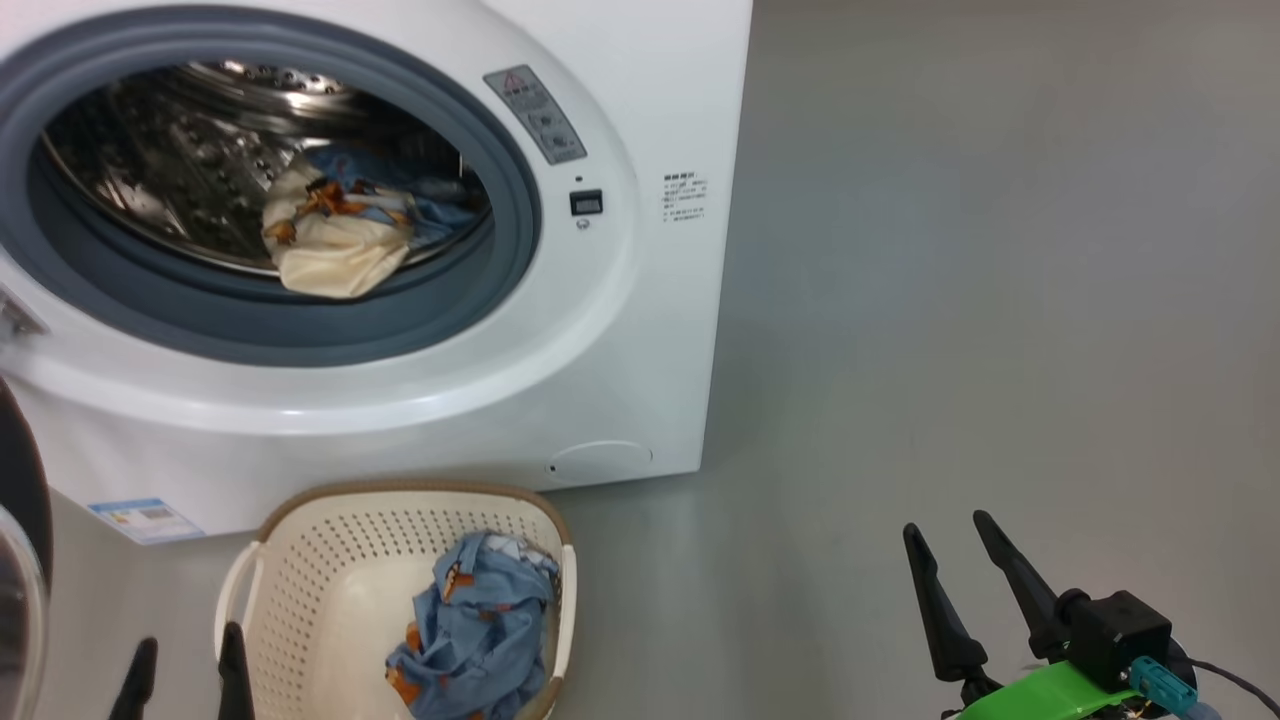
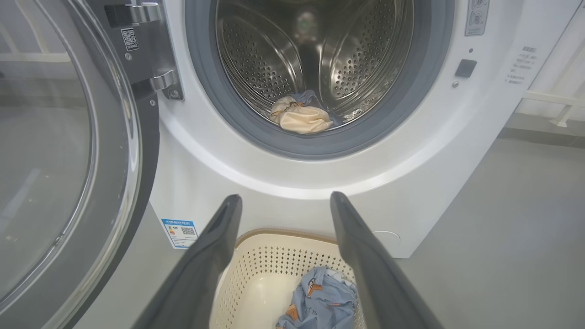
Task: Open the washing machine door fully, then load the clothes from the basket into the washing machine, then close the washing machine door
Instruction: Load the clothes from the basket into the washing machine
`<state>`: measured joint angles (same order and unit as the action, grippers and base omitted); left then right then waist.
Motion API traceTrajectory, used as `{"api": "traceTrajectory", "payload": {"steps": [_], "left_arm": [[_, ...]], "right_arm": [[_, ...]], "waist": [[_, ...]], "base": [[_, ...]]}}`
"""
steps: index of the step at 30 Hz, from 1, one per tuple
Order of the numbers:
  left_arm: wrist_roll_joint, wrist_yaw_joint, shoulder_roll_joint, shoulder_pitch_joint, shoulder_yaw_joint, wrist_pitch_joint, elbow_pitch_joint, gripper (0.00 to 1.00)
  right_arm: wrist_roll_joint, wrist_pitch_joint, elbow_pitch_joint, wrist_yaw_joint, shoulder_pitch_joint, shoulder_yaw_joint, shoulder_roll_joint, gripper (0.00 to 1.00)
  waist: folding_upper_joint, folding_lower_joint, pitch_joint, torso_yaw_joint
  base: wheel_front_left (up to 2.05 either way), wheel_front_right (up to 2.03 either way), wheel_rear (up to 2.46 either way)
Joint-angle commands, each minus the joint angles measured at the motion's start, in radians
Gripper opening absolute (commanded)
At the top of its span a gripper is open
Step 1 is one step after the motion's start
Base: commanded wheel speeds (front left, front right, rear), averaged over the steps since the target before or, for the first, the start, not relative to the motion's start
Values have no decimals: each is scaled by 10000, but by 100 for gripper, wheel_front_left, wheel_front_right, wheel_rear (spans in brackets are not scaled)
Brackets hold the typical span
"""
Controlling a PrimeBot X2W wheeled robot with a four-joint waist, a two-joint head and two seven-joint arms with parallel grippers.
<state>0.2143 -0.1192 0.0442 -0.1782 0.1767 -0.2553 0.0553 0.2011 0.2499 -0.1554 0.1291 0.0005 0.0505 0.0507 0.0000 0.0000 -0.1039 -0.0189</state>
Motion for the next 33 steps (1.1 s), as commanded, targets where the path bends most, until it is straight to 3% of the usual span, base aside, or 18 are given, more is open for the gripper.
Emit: {"api": "traceTrajectory", "payload": {"steps": [1,16,33], "left_arm": [[119,-14,62,512,323,-65,-151,100],[531,-109,395,2261,-14,-65,690,100],[1642,-114,1928,5258,-1469,-65,2980,100]], "right_arm": [[171,118,205,16,-333,279,-5,100],[82,118,407,16,-1248,480,-5,100],[-300,118,804,16,-2042,669,-5,100]], "waist": [[0,0,-245,-6],[0,0,-2954,71],[0,0,-5542,-347]], "base": [[0,0,0],[0,0,0],[0,0,0]]}}
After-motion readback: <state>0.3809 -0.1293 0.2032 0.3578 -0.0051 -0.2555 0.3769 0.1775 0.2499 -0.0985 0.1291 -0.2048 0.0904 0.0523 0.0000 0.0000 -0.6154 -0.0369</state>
